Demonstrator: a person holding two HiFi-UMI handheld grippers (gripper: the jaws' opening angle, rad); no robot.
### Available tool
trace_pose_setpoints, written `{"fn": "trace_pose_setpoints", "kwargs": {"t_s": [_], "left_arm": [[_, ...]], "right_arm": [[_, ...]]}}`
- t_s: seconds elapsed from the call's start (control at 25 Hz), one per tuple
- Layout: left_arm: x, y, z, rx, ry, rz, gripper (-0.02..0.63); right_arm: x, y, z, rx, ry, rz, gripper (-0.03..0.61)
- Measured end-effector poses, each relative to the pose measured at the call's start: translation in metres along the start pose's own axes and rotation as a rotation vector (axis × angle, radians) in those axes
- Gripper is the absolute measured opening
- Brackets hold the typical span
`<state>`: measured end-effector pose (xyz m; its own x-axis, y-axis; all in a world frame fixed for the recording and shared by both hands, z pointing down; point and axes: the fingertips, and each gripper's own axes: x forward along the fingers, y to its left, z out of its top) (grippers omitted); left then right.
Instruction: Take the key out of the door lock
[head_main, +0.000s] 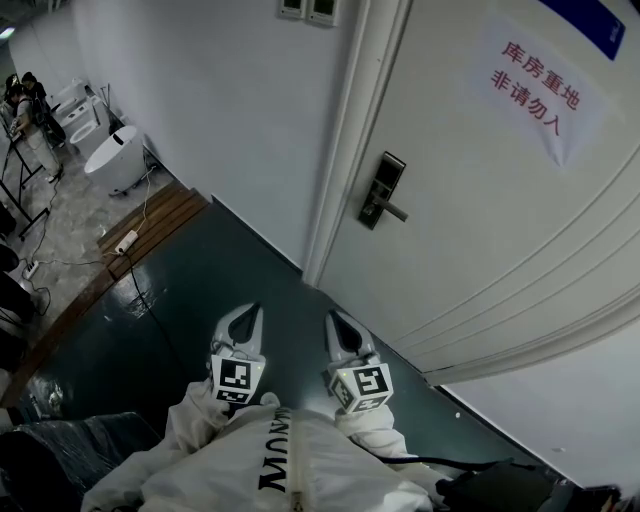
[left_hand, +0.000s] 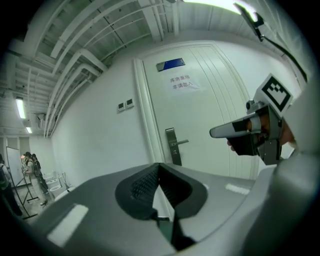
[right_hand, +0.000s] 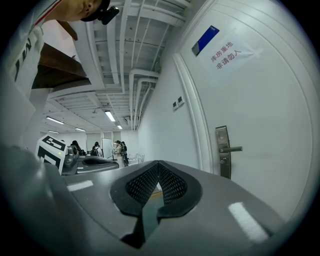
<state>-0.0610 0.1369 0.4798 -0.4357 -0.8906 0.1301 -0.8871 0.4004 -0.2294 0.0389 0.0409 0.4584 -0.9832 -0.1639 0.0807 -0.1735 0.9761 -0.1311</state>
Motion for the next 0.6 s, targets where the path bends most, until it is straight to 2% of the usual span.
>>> {"fn": "trace_pose_setpoints", "kwargs": {"t_s": [0.2, 0.32, 0.6], "left_arm": [[0.004, 0.046, -0.027, -0.018, 0.023, 0.034, 0.0], [0.008, 0.068, -0.026, -0.022, 0.016, 0.054, 0.0], [0.024, 0.084, -0.035, -0.058, 0.029, 0.062, 0.0]], "right_arm": [[0.045, 0.021, 0.001, -0.011, 0.015, 0.024, -0.006], [0.063, 0.029, -0.002, -0.016, 0.034, 0.034, -0.005], [0.083, 0.021, -0.006, -0.023, 0.074, 0.026, -0.006]]}}
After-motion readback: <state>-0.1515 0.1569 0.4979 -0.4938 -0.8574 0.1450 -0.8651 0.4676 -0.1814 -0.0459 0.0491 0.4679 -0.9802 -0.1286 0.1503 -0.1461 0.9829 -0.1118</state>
